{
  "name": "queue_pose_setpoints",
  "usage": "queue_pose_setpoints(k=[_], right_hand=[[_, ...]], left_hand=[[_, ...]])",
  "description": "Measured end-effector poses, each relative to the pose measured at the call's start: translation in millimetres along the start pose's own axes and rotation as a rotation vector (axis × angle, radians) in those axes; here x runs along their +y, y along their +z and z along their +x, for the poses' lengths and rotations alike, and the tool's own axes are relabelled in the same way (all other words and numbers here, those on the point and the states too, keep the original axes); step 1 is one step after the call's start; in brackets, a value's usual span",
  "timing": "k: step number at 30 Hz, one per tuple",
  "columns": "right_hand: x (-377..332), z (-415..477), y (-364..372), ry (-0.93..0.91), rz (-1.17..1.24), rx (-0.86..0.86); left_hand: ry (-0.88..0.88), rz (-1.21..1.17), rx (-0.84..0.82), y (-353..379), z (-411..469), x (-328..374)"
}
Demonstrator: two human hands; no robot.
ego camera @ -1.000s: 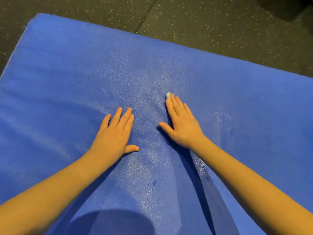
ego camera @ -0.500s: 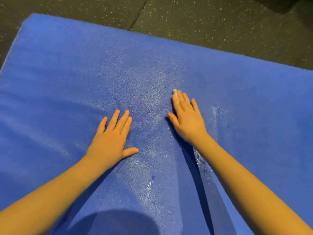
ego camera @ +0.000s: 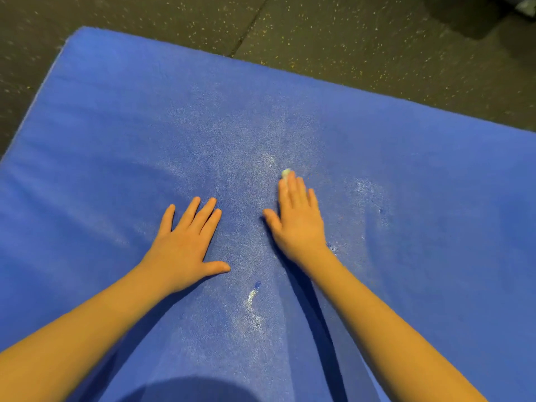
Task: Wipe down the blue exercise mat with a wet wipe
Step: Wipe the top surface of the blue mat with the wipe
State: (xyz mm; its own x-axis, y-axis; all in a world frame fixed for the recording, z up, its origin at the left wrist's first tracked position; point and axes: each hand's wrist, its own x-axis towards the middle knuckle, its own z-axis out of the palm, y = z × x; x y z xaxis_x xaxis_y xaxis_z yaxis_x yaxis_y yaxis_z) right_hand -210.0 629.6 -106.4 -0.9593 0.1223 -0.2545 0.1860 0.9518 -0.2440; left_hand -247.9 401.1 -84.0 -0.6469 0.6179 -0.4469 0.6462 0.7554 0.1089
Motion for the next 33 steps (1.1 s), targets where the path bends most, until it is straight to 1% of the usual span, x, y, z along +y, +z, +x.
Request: queue_pose_setpoints(k=[1,3,4,5,7,9,10,11,13,15,16,17,19,21,22,23,24,26,27,28,29,31,32,33], right_hand=[[-10,-14,4,-0.114,0.010,-0.043],[-8,-37,7,-0.340,-0.018,-0.124],[1,-37,5,-0.389,-0.044,-0.129],[11,-34,2,-0.375,-0.065,-0.111],[27,-24,-4,-0.211,-0.084,-0.062],[28,-19,-6,-0.023,-0.039,-0.048],[20,-23,-4,0.002,-0.004,-0.049],[9,-30,-1,-0.033,0.026,-0.067],[-11,-56,5,-0.243,0.064,-0.140],[-9,-75,8,-0.452,0.018,-0.210],[-1,-74,6,-0.489,-0.019,-0.214],[7,-68,4,-0.470,-0.048,-0.201],[17,-54,-2,-0.303,-0.068,-0.155],[8,-47,-3,-0.115,-0.030,-0.111],[-5,-49,0,-0.085,0.014,-0.102],[-19,-54,5,-0.123,0.058,-0.116],[-33,-63,10,-0.215,0.080,-0.151],[-44,-77,15,-0.440,0.030,-0.208],[-41,-72,14,-0.495,-0.017,-0.209],[-37,-64,12,-0.484,-0.050,-0.197],[-33,-54,10,-0.408,-0.064,-0.183],[-35,-42,4,-0.206,-0.019,-0.166],[-43,-43,5,-0.178,0.023,-0.173],[-54,-50,7,-0.226,0.046,-0.188]], left_hand=[[-0.014,-0.002,0.005,0,-1,2],[-0.021,-0.004,0.014,3,-7,5],[-0.029,-0.005,0.010,6,-10,6],[-0.041,-0.012,0.007,7,-14,7],[-0.043,-0.037,0.040,10,-24,12],[-0.045,-0.084,0.049,10,-33,16],[-0.044,-0.112,0.044,12,-37,17],[-0.045,-0.125,0.046,13,-42,18],[-0.038,-0.123,0.048,14,-50,20],[-0.034,-0.134,0.013,16,-57,20],[-0.037,-0.142,-0.001,16,-60,21],[-0.041,-0.149,0.000,16,-63,21],[-0.062,-0.137,-0.016,16,-66,21],[-0.089,-0.130,-0.033,15,-68,22],[-0.102,-0.130,-0.030,15,-70,23],[-0.120,-0.131,-0.035,15,-72,24],[-0.138,-0.137,-0.037,16,-74,24],[-0.176,-0.167,-0.040,16,-82,24],[-0.193,-0.165,-0.040,17,-87,24],[-0.207,-0.154,-0.046,18,-92,22],[-0.219,-0.150,-0.047,19,-97,22],[-0.235,-0.158,-0.033,21,-104,21],[-0.244,-0.160,-0.032,22,-107,21],[-0.251,-0.160,-0.030,22,-108,22]])
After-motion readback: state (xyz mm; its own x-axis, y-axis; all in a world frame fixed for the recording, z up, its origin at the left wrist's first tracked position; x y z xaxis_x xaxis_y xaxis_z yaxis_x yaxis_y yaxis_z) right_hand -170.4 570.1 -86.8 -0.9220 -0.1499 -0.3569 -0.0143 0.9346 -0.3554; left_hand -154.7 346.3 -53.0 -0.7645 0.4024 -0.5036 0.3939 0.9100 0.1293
